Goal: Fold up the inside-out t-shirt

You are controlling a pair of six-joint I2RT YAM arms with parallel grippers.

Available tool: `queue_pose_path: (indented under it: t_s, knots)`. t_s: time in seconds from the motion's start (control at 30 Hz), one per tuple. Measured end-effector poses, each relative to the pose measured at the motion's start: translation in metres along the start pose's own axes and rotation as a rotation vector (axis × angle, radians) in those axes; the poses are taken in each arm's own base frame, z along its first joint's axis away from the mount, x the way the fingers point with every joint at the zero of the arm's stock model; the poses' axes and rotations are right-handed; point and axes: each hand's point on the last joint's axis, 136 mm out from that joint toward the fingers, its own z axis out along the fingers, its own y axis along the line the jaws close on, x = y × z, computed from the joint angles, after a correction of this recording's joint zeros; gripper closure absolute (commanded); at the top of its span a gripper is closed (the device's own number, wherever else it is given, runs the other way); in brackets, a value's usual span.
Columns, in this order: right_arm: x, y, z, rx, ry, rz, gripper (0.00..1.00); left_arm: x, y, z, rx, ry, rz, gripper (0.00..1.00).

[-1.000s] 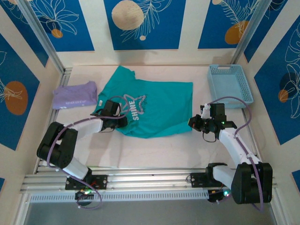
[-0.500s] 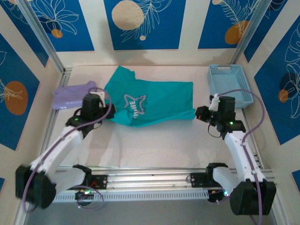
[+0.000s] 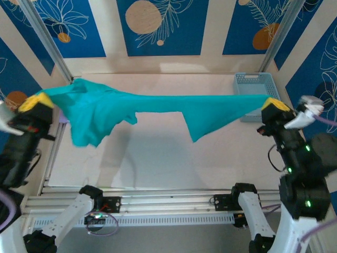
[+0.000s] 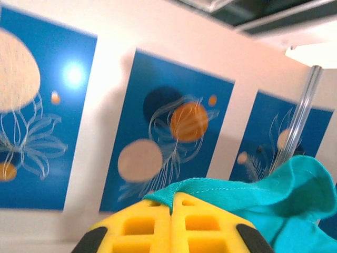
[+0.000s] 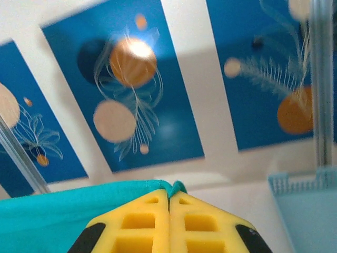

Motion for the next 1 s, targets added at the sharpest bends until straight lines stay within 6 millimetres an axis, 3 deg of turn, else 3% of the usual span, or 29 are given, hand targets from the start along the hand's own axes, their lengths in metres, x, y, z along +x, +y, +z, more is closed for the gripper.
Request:
queue_pose_path:
  t_s: [0.1, 0.2, 0.3, 0.4, 0.5, 0.6, 0.77, 0.83, 0.9, 1.0]
  knots:
    - [-0.030, 0.014, -0.030, -0.009, -0.088, -0.044, 1.00, -0.027, -0.006, -0.009, 0.014, -0.052, 0.020, 1.00]
    - [-0.041, 0.019, -0.043, -0.009, -0.122, -0.073, 1.00, -0.030, -0.008, 0.005, 0.008, -0.043, 0.044, 1.00]
    - [-0.037, 0.016, -0.039, -0.001, -0.106, -0.087, 1.00, -0.010, 0.000, 0.038, -0.038, 0.025, 0.083, 1.00]
    - [-0.024, 0.007, -0.018, 0.013, -0.067, -0.090, 1.00, 0.032, 0.014, 0.082, -0.100, 0.126, 0.125, 1.00]
    - [0.008, -0.016, 0.030, 0.041, 0.019, -0.082, 1.00, 0.097, 0.033, 0.132, -0.160, 0.251, 0.170, 1.00]
    - [0.057, -0.049, 0.101, 0.076, 0.152, -0.055, 1.00, 0.179, 0.056, 0.178, -0.211, 0.375, 0.213, 1.00]
    - [0.185, -0.118, 0.238, 0.138, 0.427, 0.026, 0.99, 0.338, 0.117, 0.249, -0.296, 0.597, 0.235, 0.98]
    - [0.243, -0.144, 0.283, 0.166, 0.540, 0.061, 0.92, 0.398, 0.145, 0.274, -0.326, 0.669, 0.217, 0.77]
    - [0.302, -0.172, 0.330, 0.202, 0.649, 0.097, 0.82, 0.461, 0.171, 0.303, -0.346, 0.745, 0.182, 0.67]
    - [0.372, -0.204, 0.387, 0.249, 0.749, 0.125, 0.69, 0.537, 0.200, 0.346, -0.348, 0.818, 0.127, 0.48]
